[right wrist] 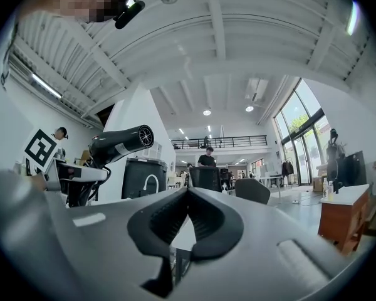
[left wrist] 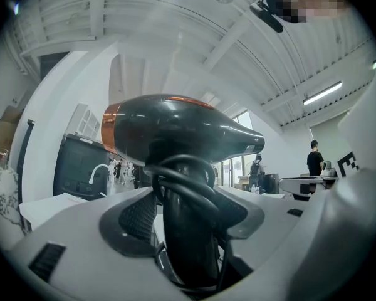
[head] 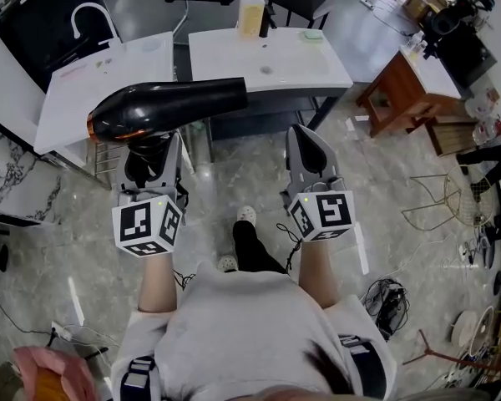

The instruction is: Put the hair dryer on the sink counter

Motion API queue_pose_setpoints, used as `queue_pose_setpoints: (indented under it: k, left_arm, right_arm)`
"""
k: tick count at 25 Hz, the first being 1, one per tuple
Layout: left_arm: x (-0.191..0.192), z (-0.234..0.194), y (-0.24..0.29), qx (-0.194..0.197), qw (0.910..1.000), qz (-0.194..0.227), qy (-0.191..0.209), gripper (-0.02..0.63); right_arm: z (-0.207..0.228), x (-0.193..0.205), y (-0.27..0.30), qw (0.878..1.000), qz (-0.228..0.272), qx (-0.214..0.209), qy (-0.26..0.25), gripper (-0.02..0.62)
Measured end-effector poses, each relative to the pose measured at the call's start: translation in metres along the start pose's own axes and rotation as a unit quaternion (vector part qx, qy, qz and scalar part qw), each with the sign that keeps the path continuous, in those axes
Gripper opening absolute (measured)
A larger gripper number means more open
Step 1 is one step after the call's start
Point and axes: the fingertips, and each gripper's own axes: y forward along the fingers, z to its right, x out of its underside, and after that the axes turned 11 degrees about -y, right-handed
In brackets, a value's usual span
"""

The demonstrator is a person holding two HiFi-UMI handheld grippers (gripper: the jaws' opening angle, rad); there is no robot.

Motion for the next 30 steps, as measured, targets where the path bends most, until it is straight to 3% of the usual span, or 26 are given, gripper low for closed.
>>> queue_pose_setpoints:
  k: [15, 30]
  left_arm:
    - [-0.018, -0.012, 0.122, -0.031, 0.9992, 0.027, -0.001, 0.275]
    - [-0.008, -0.012, 0.225, -0.061, 0.9977, 0.029, -0.008, 0.275]
  right_arm:
    - [0.064, 0.008, 0.13, 0.999, 0.029, -0.039, 0.001, 0.011]
    - [0.131, 0.042, 0.217, 0.998, 0.032, -0.06, 0.014, 0.011]
